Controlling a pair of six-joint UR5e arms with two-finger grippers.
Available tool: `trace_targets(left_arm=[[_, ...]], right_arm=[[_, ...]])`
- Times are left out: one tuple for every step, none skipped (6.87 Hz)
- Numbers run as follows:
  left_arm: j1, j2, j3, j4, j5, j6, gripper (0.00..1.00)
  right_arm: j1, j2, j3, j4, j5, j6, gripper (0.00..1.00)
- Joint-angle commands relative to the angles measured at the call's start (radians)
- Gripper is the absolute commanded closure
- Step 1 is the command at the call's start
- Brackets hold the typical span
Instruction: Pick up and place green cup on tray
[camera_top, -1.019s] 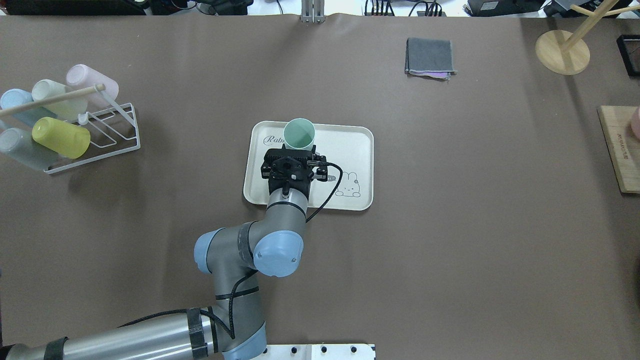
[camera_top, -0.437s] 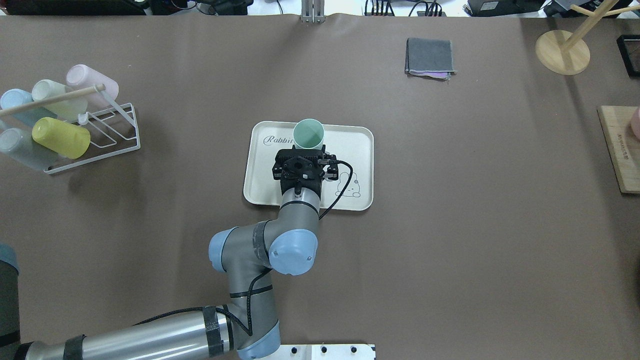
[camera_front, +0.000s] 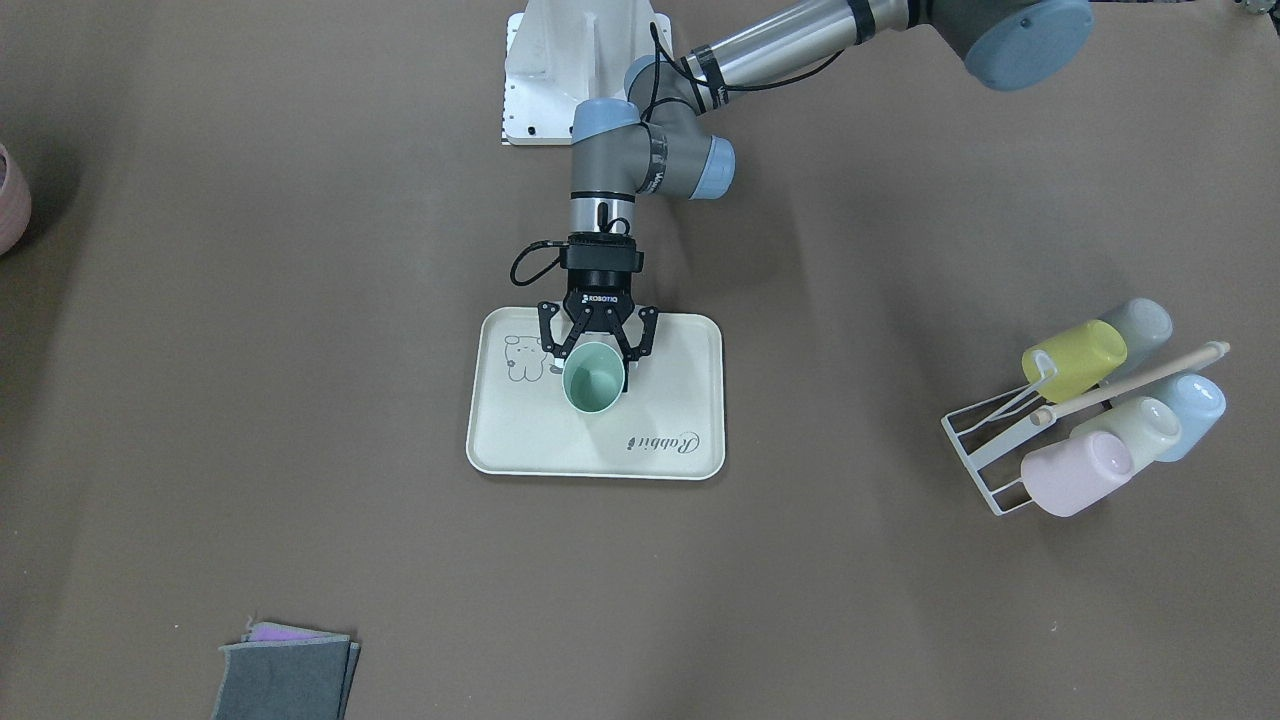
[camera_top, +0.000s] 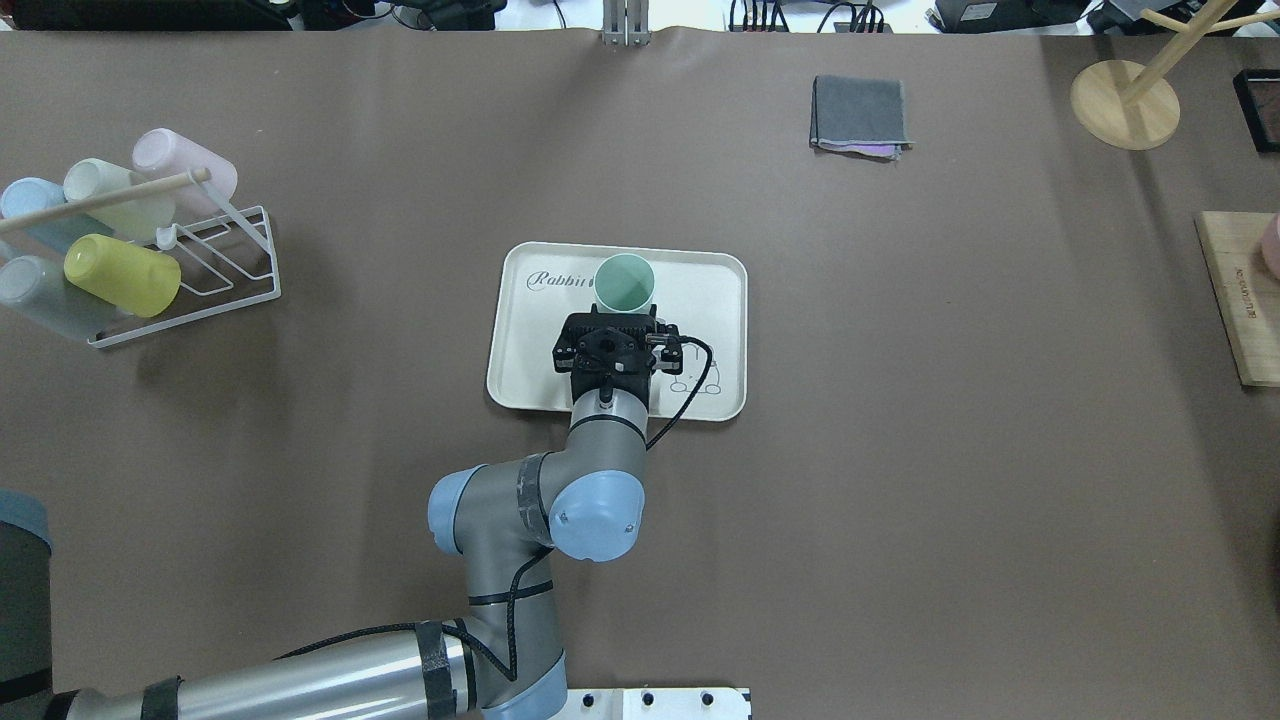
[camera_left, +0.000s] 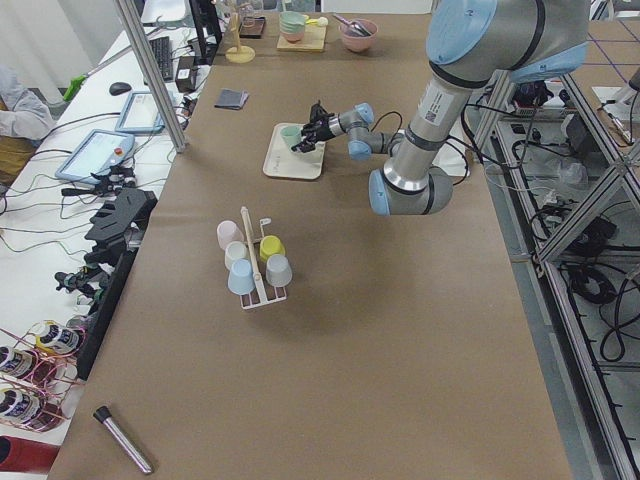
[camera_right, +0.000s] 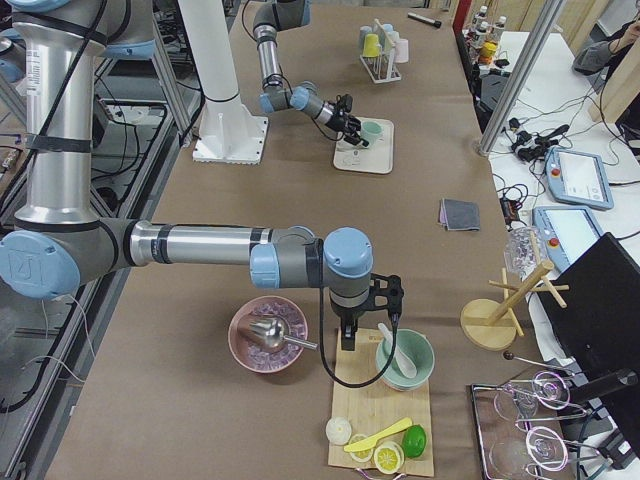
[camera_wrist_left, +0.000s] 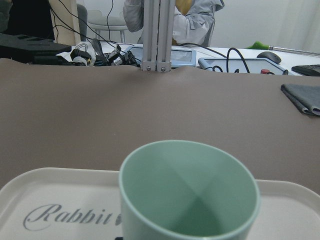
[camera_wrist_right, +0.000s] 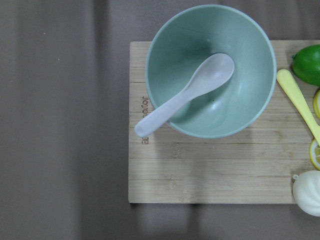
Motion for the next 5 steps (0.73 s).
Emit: trace_targets(left_arm=[[0.008,-0.002,-0.002,0.0,0.002,0.0,0.62],[0.013,-0.001,-0.002,-0.001,0.002,0.0,0.56],[0.014,-0.001,-0.003,0.0,0.002,0.0,0.43],[0.014,0.002,-0.009,0.0,0.002,0.001,0.06],[0.016,0.009,-0.019,0.0,0.004,0.003,0.01]], right_arm=[[-0.017,0.0,-0.005,0.017,0.0,0.024,0.0],[-0.019,-0.002,-0.011,0.019,-0.002,0.021,0.0],[-0.019,-0.005,-0.014,0.022,-0.002,0.015,0.0],[-0.019,-0.005,-0.014,0.022,-0.003,0.014,0.0],[-0.019,-0.006,-0.017,0.022,-0.005,0.015,0.0]])
